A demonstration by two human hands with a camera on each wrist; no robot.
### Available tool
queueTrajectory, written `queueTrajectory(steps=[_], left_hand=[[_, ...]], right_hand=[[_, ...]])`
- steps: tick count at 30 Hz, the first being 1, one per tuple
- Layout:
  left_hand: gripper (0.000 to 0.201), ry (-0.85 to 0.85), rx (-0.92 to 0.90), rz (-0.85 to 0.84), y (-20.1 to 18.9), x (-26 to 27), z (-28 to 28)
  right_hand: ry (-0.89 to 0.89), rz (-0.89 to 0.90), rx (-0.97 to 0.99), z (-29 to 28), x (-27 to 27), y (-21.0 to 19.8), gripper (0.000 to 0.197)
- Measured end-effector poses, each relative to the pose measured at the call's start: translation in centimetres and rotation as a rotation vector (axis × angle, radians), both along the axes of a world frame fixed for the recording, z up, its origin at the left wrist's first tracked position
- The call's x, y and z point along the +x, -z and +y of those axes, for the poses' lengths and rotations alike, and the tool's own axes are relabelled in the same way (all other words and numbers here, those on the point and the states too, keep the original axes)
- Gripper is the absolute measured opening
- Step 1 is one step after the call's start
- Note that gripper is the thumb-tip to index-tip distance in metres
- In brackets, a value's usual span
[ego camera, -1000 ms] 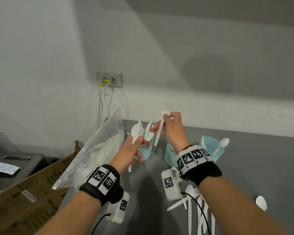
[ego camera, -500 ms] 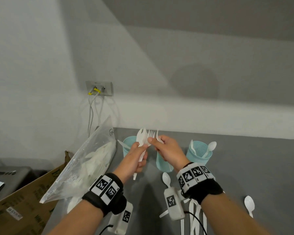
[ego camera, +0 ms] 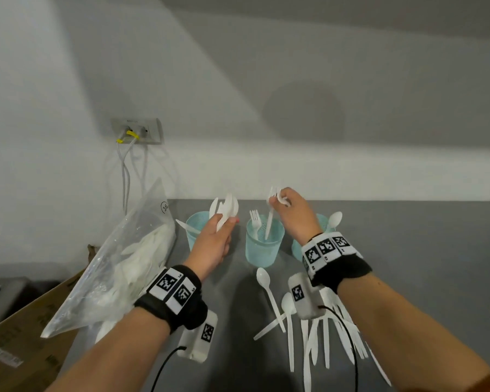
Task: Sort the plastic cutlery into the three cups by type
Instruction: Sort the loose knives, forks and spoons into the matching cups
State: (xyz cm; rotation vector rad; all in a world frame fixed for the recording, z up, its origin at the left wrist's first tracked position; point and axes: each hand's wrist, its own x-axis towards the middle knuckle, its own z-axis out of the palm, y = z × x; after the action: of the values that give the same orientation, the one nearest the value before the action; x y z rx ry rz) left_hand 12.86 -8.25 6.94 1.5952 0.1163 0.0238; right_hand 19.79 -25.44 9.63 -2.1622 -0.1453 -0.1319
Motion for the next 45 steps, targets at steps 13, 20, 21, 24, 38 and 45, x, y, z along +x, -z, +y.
queueTrajectory(steps=[13, 20, 21, 24, 38, 45], left_hand=[[0.016, 0.015, 0.016, -0.005, 1.1, 0.0, 0.2], [0.012, 0.030, 0.019, -0.061, 1.3, 0.2, -0.1], [0.012, 0.032, 0.018, -0.067, 1.2, 0.2, -0.1], [0.014, 0.018, 0.067, -0.109, 1.5, 0.3, -0.2], [0.004, 0.082, 0.099, -0.172, 2.9, 1.0, -2.3], [0.010, 0.187, 0.070, -0.140, 2.0, 0.8, -5.6]], right_hand=[[0.049, -0.052, 0.217, 0.5, -0.1, -1.7, 0.038], [0.012, -0.080, 0.301, 0.8, 0.0, -0.3, 0.033], [0.003, -0.062, 0.272, 0.8, -0.1, 0.3, 0.031], [0.024, -0.017, 0.238, 0.6, -0.6, 2.1, 0.023], [-0.157, 0.142, 0.066, -0.2, -3.2, 1.5, 0.037], [-0.313, 0.167, 0.184, -0.9, -4.7, 0.2, 0.029]])
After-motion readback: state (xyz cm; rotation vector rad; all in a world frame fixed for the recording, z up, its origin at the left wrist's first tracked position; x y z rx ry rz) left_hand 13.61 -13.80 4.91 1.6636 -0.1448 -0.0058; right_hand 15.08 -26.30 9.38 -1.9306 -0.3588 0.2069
